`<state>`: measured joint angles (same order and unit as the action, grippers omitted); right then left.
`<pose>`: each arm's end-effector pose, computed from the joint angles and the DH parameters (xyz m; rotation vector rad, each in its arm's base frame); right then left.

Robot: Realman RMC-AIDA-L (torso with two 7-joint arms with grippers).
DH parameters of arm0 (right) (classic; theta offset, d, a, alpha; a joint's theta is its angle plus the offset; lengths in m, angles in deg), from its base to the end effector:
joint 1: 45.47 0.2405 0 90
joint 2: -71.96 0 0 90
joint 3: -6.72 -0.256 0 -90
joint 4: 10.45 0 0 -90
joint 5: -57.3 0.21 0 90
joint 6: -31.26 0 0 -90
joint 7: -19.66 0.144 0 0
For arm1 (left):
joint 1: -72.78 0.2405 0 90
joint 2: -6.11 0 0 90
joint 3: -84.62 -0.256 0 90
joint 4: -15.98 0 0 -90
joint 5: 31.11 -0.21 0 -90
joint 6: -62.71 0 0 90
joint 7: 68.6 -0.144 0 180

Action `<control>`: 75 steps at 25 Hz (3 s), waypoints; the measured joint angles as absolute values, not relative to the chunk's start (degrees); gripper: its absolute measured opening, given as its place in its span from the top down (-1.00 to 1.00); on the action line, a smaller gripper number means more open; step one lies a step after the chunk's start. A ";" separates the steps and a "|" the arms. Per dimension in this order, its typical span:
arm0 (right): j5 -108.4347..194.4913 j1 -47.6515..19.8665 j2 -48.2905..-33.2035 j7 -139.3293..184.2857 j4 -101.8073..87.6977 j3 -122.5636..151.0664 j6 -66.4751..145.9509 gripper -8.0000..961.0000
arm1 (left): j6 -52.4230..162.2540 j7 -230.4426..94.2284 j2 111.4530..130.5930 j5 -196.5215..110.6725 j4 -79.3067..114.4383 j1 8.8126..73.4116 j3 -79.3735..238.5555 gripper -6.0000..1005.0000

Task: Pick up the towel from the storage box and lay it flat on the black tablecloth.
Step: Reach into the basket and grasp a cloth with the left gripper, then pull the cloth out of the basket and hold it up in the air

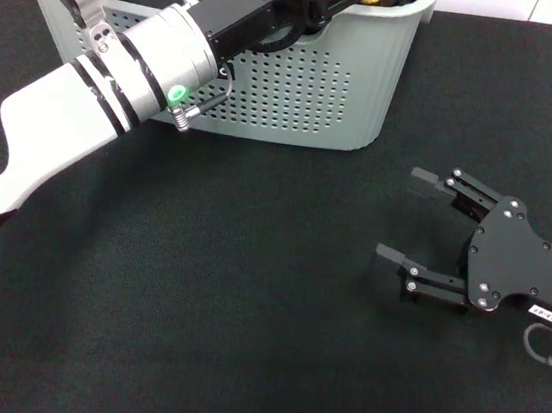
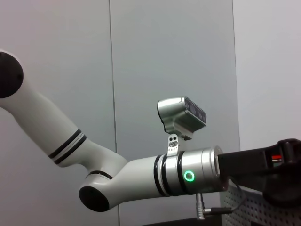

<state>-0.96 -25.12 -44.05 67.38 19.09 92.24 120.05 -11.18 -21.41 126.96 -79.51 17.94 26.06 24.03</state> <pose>0.2331 0.2784 -0.0344 -2.5894 0.1268 1.1750 -0.1809 0.3937 -0.0523 -2.1499 -0.5843 -1.2447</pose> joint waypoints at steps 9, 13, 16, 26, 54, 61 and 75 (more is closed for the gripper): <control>0.36 -25.14 -43.97 67.26 17.73 92.24 121.29 -0.81 | -11.38 -17.86 126.95 -78.86 17.99 26.53 24.17 -0.13; 0.36 -25.23 -43.93 67.17 17.48 92.24 122.27 -0.81 | -11.39 -16.34 126.95 -77.61 18.00 26.71 24.45 0.33; 0.36 -25.24 -43.88 66.79 17.03 92.24 122.56 -0.81 | -11.44 -15.85 126.95 -76.79 18.00 26.78 24.48 0.55; 0.35 -25.26 -43.87 66.50 16.40 92.24 122.67 -0.81 | -14.18 -15.70 126.96 -76.68 18.02 27.14 24.43 0.89; 2.07 -24.96 -44.06 64.82 15.38 90.21 123.03 -0.81 | -53.72 4.43 126.07 -72.45 46.52 44.76 11.74 0.98; 2.71 -24.76 -44.12 63.50 14.68 90.21 123.12 -0.81 | -53.66 1.50 126.06 -75.45 43.14 45.75 11.40 0.98; 2.81 -24.80 -44.08 60.02 14.68 90.25 126.85 -0.81 | -53.60 -5.89 125.37 -87.88 41.19 45.24 11.38 0.98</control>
<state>2.81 -24.80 -44.08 60.02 14.68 90.25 126.85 -53.60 -5.89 125.37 -87.88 41.19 45.24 11.38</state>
